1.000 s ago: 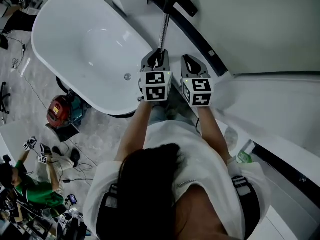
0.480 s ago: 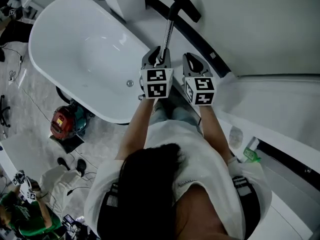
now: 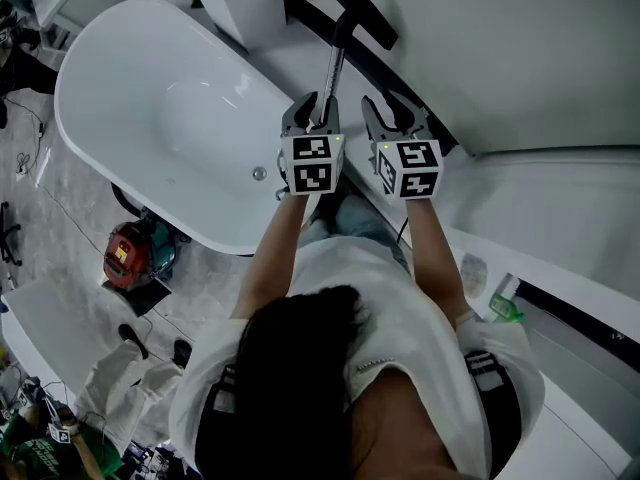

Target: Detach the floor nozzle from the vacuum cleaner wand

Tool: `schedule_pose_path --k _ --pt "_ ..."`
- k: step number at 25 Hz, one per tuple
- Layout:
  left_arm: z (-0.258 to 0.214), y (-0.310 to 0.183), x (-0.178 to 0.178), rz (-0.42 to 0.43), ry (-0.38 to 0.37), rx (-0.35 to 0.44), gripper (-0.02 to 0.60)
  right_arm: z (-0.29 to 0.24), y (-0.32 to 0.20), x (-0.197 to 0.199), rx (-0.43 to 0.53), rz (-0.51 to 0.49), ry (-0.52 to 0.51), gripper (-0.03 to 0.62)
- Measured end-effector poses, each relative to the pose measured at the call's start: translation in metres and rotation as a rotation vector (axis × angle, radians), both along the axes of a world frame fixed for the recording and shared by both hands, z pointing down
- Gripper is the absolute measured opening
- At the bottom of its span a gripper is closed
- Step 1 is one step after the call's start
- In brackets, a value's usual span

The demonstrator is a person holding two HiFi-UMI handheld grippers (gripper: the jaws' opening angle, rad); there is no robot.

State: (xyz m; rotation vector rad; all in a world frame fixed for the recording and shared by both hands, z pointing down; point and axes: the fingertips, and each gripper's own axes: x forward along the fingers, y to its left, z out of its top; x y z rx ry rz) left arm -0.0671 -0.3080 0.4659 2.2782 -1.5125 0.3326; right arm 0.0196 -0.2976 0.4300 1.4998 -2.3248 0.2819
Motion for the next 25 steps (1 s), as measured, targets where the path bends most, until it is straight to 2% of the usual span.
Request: schedule_pose_path --k 5,10,19,25 --pt "0.003 -0.005 -0.005 -0.023 0.000 -0.013 0.084 -0.015 -0.031 0.002 0.032 -0.053 0.031 0.207" --pt "0.006 -0.018 -0.004 -0.048 -0.007 -0.032 0.086 -0.022 -0.076 0.011 0.045 -0.122 0.117 0.253" --pt "0.016 -0.042 0.000 -0.082 -0.039 -0.052 0.087 -0.006 -0.149 0.023 0.030 -0.230 0.239 0.268" --pt "0.025 -0.047 0.009 -0.111 -0.042 -0.051 0.091 0.016 -0.166 0.035 -0.002 -0.295 0.292 0.273"
